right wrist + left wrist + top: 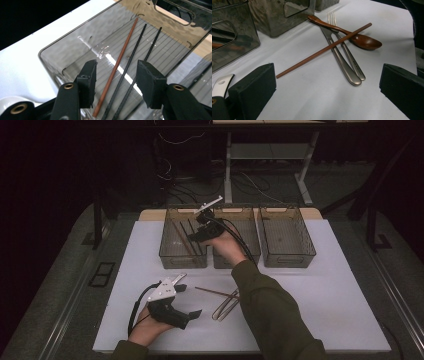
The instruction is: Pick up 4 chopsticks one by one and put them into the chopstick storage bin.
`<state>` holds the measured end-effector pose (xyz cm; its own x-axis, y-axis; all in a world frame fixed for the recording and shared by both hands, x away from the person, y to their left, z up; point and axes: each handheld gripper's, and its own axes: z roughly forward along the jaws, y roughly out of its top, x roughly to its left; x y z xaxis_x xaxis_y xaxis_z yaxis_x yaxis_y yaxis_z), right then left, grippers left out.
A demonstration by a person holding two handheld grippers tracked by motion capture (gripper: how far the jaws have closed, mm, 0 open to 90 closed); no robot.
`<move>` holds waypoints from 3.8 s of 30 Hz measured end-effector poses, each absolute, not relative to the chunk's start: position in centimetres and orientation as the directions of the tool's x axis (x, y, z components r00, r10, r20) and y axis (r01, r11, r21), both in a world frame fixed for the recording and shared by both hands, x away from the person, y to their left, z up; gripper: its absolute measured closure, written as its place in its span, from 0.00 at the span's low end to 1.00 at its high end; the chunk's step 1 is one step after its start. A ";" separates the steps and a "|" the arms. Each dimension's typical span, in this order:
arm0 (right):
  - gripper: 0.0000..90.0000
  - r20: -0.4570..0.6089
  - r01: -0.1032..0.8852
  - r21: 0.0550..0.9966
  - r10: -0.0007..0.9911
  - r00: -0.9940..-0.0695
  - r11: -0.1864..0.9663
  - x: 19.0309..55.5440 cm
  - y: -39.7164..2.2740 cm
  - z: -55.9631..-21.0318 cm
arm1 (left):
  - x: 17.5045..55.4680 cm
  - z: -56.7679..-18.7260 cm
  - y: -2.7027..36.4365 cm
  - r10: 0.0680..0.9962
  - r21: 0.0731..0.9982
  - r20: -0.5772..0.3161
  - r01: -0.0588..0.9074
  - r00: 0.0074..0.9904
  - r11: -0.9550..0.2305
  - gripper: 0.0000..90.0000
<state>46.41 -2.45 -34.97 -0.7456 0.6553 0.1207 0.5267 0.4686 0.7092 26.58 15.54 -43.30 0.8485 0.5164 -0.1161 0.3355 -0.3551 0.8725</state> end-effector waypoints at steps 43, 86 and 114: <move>0.39 0.134 0.408 0.779 0.509 -0.850 0.476 36.0 -16.1 -36.1 | 26.6 -43.5 15.2 0.523 0.862 -0.106 0.341 0.846 -0.376 0.00; 0.83 0.120 0.408 0.675 0.454 -0.883 0.615 30.4 -20.5 -42.2 | 26.4 -43.5 15.1 0.521 0.863 -0.103 0.337 0.847 -0.377 0.00; 0.87 0.135 0.384 0.657 0.401 -0.906 0.648 30.6 -19.3 -43.1 | 26.4 -43.5 15.1 0.521 0.862 -0.104 0.339 0.847 -0.378 0.00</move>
<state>30.55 -19.33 -43.06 -0.9063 0.4006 0.1347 0.3843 0.6483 0.6573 26.35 15.06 -43.49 0.8469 0.5214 -0.1042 0.3387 -0.3780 0.8616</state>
